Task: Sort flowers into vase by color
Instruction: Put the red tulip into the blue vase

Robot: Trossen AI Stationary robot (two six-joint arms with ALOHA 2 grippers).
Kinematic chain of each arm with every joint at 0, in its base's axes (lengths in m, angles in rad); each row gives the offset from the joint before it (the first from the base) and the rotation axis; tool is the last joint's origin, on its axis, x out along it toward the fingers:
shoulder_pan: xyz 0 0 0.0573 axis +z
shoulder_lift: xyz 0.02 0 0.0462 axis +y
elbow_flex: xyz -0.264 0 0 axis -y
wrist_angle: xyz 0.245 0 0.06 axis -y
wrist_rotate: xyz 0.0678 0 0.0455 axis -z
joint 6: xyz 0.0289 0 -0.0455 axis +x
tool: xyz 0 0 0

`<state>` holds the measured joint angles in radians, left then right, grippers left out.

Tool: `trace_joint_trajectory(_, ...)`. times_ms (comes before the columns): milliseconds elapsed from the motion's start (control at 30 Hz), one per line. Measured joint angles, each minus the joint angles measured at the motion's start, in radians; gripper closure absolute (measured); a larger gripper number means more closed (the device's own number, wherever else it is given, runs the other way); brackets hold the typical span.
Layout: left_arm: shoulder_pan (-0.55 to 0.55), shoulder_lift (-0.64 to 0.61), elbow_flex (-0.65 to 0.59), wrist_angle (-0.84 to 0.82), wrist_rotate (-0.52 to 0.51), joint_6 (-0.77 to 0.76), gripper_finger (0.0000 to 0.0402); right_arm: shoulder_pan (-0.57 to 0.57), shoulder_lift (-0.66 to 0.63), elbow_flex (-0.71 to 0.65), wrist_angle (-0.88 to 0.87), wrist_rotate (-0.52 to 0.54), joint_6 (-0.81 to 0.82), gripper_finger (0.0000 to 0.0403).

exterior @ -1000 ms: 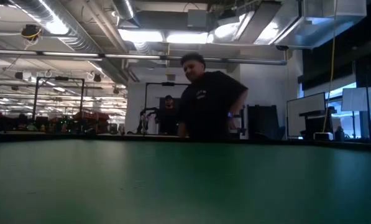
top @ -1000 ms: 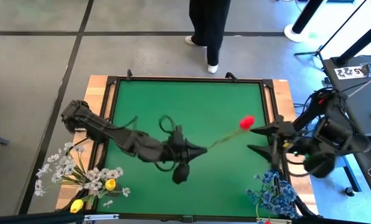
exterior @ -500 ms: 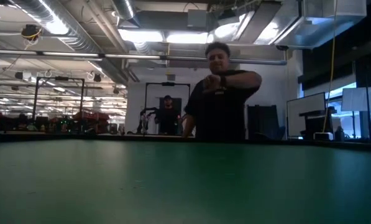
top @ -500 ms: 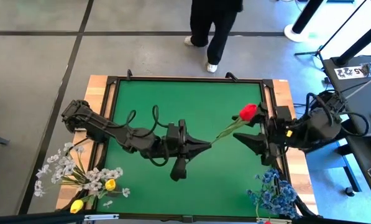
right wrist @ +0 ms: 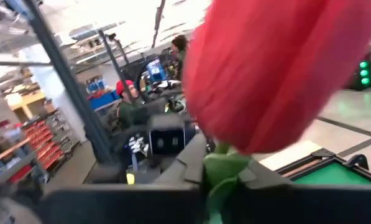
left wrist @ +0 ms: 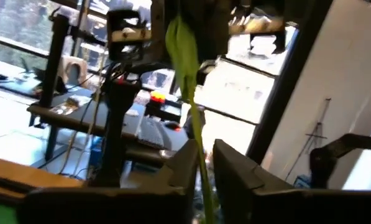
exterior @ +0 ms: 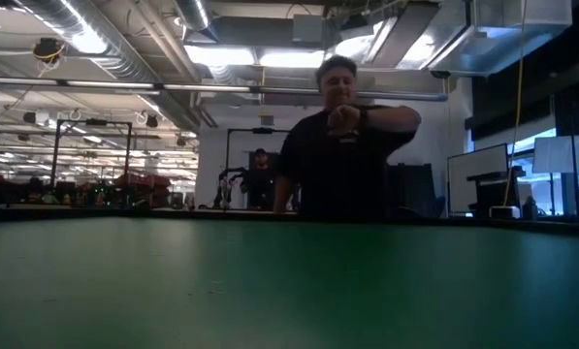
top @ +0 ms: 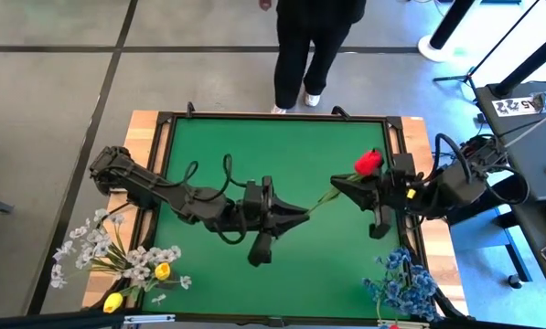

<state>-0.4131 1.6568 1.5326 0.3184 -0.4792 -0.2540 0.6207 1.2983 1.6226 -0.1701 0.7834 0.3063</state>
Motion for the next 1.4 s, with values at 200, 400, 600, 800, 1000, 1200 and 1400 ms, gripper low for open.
trace_joint_trajectory(200, -0.01, -0.099, 0.0, -0.148, 0.033, -0.053, 0.0284, 0.002, -0.061, 0.003, -0.113, -0.068, 0.001, 0.0387)
trace_joint_trajectory(400, -0.062, -0.22, 0.0, -0.323, 0.057, -0.102, 0.0239, 0.024, -0.188, 0.028, -0.433, -0.305, 0.035, 0.0389)
trace_joint_trajectory(600, -0.126, -0.24, 0.0, -0.328, 0.06, -0.103, 0.023, 0.102, -0.315, 0.028, -0.703, -0.546, 0.062, 0.0396)
trace_joint_trajectory(800, -0.151, -0.221, 0.0, -0.327, 0.052, -0.086, 0.023, 0.177, -0.411, 0.028, -0.752, -0.62, 0.068, 0.0398)
trace_joint_trajectory(1000, -0.132, -0.222, 0.0, -0.321, -0.005, -0.085, 0.023, 0.204, -0.494, 0.028, -0.852, -0.62, 0.049, 0.0397)
trace_joint_trajectory(1200, -0.103, -0.221, 0.0, -0.286, -0.043, -0.102, 0.023, 0.204, -0.595, 0.029, -0.884, -0.528, 0.026, 0.0398)
trace_joint_trajectory(1400, -0.078, -0.206, 0.001, -0.248, -0.057, -0.18, 0.023, 0.204, -0.643, -0.06, -0.933, -0.488, 0.105, 0.04)
